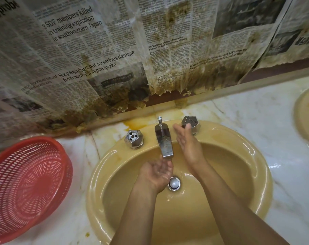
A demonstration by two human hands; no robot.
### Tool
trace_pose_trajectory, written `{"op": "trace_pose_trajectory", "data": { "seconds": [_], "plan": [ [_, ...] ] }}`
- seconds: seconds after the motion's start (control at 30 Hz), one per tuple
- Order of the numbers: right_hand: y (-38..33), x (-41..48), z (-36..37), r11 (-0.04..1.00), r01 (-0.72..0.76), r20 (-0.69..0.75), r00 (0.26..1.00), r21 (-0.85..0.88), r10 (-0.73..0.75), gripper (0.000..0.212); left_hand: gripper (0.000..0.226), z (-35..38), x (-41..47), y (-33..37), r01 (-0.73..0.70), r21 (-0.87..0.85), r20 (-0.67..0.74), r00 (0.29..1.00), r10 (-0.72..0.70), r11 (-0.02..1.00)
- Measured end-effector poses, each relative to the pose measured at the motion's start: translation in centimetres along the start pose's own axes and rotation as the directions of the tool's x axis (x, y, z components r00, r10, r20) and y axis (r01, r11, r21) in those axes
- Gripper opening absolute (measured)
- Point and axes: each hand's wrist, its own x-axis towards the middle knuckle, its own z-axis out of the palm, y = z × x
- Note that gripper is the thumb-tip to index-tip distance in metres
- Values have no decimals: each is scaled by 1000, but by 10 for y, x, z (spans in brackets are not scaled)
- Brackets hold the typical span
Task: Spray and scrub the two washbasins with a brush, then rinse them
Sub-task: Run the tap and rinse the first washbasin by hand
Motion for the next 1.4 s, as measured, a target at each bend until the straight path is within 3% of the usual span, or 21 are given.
{"op": "trace_pose_trajectory", "data": {
  "seconds": [0.1,0.23,0.33,0.4,0.47,0.63,0.7,0.8,0.9,1.0,1.1,1.17,1.23,1.4],
  "plan": [
    [0,-12,-6,1000,28,4,1000,-9,-28,81,34,3,-23,16,-156,27,25,988,155,987],
    [4,-19,-3,999,31,-56,998,19,-30,88,33,20,-56,23,-442,340,167,897,410,830],
    [11,-22,2,998,58,-94,994,26,-56,94,30,26,-80,21,-551,452,360,832,421,701],
    [17,-23,6,998,67,-100,993,1,-66,87,33,24,-85,23,-564,423,445,811,380,709],
    [20,-23,10,997,78,-110,991,-21,-80,80,35,19,-83,27,-554,381,455,809,372,740],
    [9,-19,19,994,107,-210,972,-17,-108,44,33,-7,-63,36,-508,356,317,855,410,784],
    [1,-12,21,995,92,-227,969,-44,-100,39,31,-17,-54,35,-498,371,262,866,427,784],
    [-10,5,24,983,50,-209,974,-179,-87,51,32,-26,-36,19,-408,391,182,913,365,825],
    [-16,15,27,925,-36,-164,986,-379,-29,83,37,-22,-13,-5,-148,320,143,984,107,936],
    [-22,10,27,892,-18,-101,994,-452,-32,77,39,-7,4,-21,52,172,202,975,-87,984],
    [-25,-1,23,884,60,40,998,-463,-47,75,39,1,15,-22,42,8,195,980,-43,999],
    [-23,3,23,920,44,87,996,-389,-11,90,37,1,19,-16,1,-29,154,988,3,1000],
    [-23,17,25,925,26,100,995,-380,13,98,31,-1,19,-14,-6,9,109,994,5,1000],
    [-48,50,33,871,60,236,969,-488,66,76,30,-1,10,-18,45,117,107,993,-58,992]
  ]
}}
